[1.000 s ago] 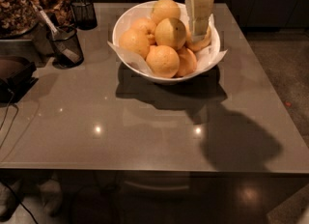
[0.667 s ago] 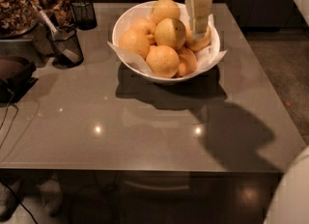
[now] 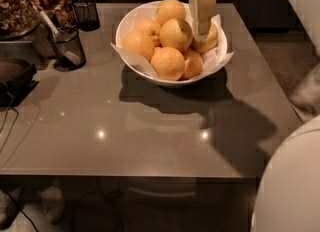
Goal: Pick orange from white bowl
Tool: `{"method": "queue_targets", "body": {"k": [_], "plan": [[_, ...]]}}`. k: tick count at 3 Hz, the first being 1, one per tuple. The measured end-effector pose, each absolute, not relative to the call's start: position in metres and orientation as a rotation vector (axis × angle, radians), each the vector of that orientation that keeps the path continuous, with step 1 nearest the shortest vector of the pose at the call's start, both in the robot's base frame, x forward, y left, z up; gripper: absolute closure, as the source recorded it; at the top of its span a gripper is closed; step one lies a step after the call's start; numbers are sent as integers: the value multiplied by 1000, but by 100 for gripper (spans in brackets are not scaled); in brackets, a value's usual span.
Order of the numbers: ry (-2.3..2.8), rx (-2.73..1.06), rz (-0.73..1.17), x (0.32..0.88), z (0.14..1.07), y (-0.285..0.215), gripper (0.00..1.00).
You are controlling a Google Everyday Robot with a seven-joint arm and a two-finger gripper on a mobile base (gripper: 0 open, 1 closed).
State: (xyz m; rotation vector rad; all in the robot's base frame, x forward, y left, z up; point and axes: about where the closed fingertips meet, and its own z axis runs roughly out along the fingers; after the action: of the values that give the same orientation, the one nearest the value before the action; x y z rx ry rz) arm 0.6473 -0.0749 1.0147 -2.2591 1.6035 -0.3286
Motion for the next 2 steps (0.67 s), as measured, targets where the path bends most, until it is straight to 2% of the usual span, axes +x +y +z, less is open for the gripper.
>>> {"method": "queue_targets", "body": {"k": [1,2], "plan": [[1613,-2261,-319,653,1009,-77,12],[1631,-2259,-305,660,1001,-81,26]]}}
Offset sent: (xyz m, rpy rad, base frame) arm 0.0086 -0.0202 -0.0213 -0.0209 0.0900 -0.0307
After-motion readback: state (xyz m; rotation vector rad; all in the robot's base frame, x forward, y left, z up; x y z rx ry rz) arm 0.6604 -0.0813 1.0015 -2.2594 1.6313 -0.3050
